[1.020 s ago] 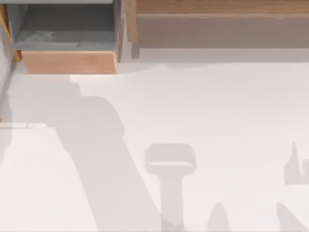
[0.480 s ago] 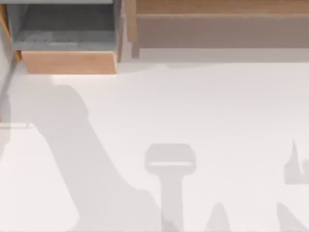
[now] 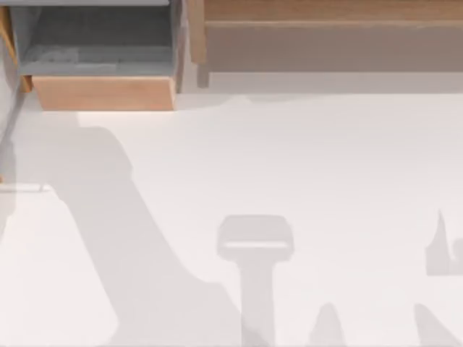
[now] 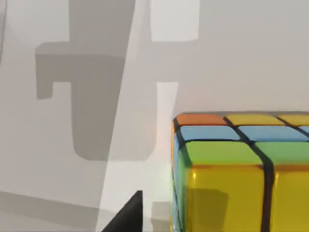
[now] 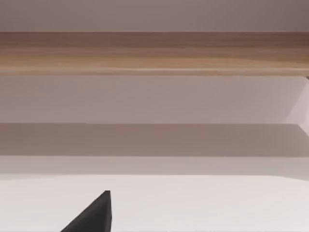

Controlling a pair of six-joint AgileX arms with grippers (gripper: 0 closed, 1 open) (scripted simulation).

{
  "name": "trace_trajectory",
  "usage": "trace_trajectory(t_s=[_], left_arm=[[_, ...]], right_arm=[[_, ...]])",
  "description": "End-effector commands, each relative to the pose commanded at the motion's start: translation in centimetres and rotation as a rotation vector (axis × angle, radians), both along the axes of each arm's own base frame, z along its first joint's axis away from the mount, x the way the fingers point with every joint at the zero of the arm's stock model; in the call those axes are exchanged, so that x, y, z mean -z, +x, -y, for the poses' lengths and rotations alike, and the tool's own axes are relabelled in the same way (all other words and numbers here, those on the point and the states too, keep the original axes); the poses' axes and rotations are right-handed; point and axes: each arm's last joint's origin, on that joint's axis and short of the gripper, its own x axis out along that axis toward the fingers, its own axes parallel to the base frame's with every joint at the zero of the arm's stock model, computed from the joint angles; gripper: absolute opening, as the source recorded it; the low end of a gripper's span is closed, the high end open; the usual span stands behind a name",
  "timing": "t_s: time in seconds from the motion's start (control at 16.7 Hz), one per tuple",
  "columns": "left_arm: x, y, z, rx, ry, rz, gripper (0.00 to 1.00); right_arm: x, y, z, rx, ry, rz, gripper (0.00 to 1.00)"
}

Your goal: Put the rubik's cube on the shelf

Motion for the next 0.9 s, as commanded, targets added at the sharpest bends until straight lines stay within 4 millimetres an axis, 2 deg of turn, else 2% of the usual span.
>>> trace_trajectory(t_s=[0.48, 0.9], left_arm=[[0.0, 0.0, 0.0, 0.0, 0.0, 0.0, 0.02], [0.0, 0.0, 0.0, 0.0, 0.0, 0.0, 0.0]], right_arm=[[0.0, 0.0, 0.0, 0.0, 0.0, 0.0, 1.0], [0.0, 0.0, 0.0, 0.0, 0.0, 0.0, 1.0]])
